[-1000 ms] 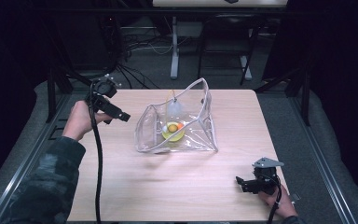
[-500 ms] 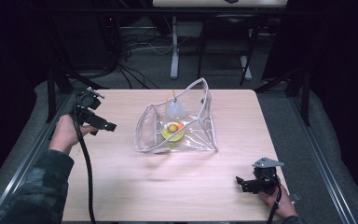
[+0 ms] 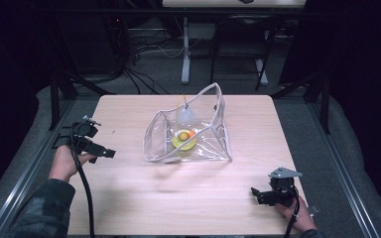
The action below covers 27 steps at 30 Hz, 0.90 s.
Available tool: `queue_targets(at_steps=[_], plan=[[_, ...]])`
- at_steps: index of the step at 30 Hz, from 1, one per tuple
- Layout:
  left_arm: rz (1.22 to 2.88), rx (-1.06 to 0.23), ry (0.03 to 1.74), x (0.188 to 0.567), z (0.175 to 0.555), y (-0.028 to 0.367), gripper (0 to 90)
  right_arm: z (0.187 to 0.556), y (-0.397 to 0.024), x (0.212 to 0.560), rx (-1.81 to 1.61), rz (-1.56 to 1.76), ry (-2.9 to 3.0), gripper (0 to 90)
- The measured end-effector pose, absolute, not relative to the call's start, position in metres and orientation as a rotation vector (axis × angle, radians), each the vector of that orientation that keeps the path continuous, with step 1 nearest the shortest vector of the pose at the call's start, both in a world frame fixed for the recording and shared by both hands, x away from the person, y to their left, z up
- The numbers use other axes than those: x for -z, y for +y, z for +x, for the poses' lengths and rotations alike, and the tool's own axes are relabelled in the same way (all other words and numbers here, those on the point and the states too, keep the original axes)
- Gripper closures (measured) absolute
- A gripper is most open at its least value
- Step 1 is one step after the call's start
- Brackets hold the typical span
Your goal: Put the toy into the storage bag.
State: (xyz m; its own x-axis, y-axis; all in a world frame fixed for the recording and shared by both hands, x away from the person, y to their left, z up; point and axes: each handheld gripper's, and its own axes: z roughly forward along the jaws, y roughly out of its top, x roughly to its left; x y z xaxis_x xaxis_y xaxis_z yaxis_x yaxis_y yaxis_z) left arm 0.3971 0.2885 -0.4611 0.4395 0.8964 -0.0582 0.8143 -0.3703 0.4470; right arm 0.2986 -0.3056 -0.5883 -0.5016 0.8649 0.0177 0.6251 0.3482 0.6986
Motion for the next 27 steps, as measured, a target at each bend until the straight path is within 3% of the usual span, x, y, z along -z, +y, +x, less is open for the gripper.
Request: queue_targets(at_steps=[17,27], plan=[[2.201,-0.164,1.534,0.538,0.365,0.299,0.0,0.298,-0.305,0.588,-0.935,1.317,2.261,0.0],[2.185,-0.178,1.496,0.550,0.353,0.295,0.0,0.298,-0.305,0.588,-0.935,1.318,2.261,0.0]])
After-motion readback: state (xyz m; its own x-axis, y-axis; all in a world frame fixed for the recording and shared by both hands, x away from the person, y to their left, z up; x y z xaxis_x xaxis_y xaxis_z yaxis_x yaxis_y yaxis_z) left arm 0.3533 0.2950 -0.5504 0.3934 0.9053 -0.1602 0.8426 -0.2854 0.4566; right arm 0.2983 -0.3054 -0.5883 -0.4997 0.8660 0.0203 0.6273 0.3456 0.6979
